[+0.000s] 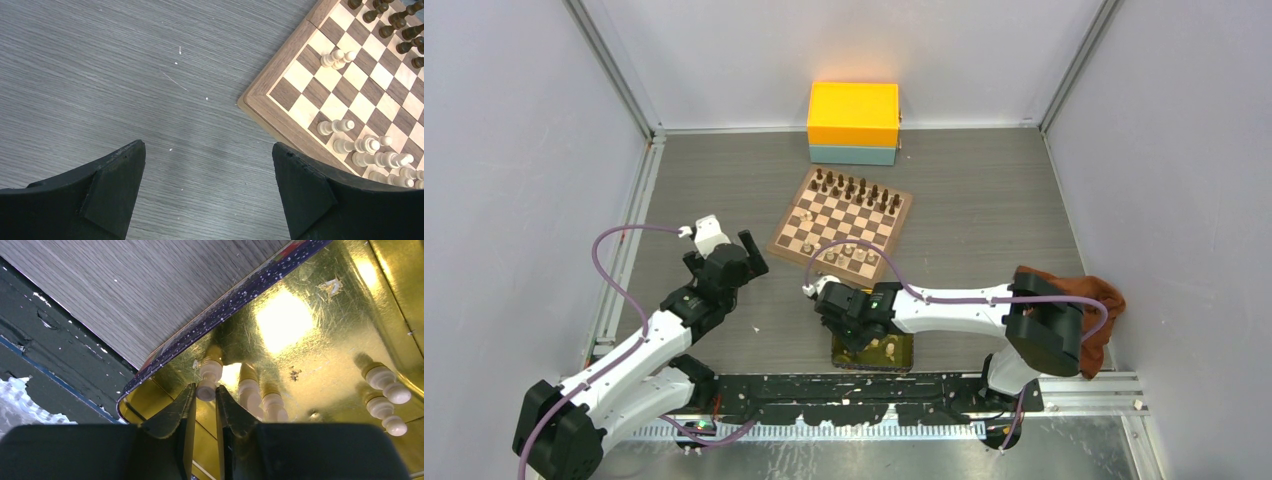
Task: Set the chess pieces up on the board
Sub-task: Pick up the chess piece from the storage box, then place the chess piece on the chessboard, then pick up the chess piece from the storage box.
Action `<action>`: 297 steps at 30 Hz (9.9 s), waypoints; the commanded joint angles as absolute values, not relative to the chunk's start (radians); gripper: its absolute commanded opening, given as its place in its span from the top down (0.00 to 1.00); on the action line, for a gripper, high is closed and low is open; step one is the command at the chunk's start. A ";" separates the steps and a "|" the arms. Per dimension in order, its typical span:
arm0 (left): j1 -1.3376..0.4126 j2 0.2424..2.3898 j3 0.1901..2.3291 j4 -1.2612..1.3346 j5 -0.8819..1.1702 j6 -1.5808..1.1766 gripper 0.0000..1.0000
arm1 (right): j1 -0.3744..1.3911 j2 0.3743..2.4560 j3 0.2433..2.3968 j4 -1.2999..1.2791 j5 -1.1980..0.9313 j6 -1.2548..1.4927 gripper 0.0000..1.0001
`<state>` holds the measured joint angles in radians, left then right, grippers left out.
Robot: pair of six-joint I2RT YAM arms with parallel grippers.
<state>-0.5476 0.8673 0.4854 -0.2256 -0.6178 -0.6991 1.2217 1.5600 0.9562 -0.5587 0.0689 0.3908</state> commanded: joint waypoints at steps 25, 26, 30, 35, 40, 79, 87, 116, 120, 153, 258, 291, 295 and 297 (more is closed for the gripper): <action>-0.551 0.791 0.502 -0.217 -0.687 -0.714 0.02 | 1.213 1.470 1.217 -0.758 0.245 0.318 0.88; -0.551 0.790 0.502 -0.215 -0.690 -0.717 0.02 | 1.208 1.483 1.247 -0.768 0.247 0.311 0.88; -0.551 0.787 0.503 -0.210 -0.700 -0.729 0.02 | 1.171 1.550 1.383 -0.805 0.263 0.280 0.89; -0.551 0.748 0.498 -0.226 -0.717 -0.740 0.02 | 1.098 1.663 1.574 -0.835 0.257 0.232 0.91; -0.550 0.688 0.492 -0.231 -0.733 -0.737 0.02 | 1.033 1.852 1.806 -0.875 0.216 0.178 0.92; -0.551 0.593 0.454 -0.219 -0.737 -0.737 0.03 | 0.903 2.550 2.600 -1.028 0.015 0.189 0.95; -0.551 0.600 0.448 -0.198 -0.744 -0.729 0.03 | 0.895 2.558 2.612 -1.019 0.014 0.186 0.94; -0.551 0.624 0.440 -0.172 -0.748 -0.722 0.03 | 0.873 2.563 2.599 -0.988 -0.056 0.166 0.66; -0.550 0.615 0.439 -0.177 -0.751 -0.721 0.03 | 0.873 2.564 2.604 -0.988 -0.060 0.166 0.63; -0.551 0.641 0.485 -0.242 -0.776 -0.722 0.03 | 0.899 2.062 2.108 -0.808 0.075 0.136 0.60; -0.566 0.714 0.423 -0.142 -0.726 -0.703 0.04 | 1.249 1.488 0.951 -0.646 0.268 0.609 0.59; -0.566 0.727 0.410 -0.127 -0.720 -0.712 0.04 | 1.247 1.498 0.930 -0.633 0.262 0.624 0.72; -0.566 0.729 0.411 -0.126 -0.721 -0.712 0.04 | 1.245 1.497 0.938 -0.642 0.269 0.618 0.79; -0.566 0.729 0.412 -0.127 -0.722 -0.712 0.04 | 1.245 1.494 0.945 -0.649 0.276 0.614 0.81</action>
<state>-0.5629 0.7284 0.4088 -0.1818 -0.6975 -0.7029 1.2488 1.4933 0.9245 -0.6605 0.2600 0.6075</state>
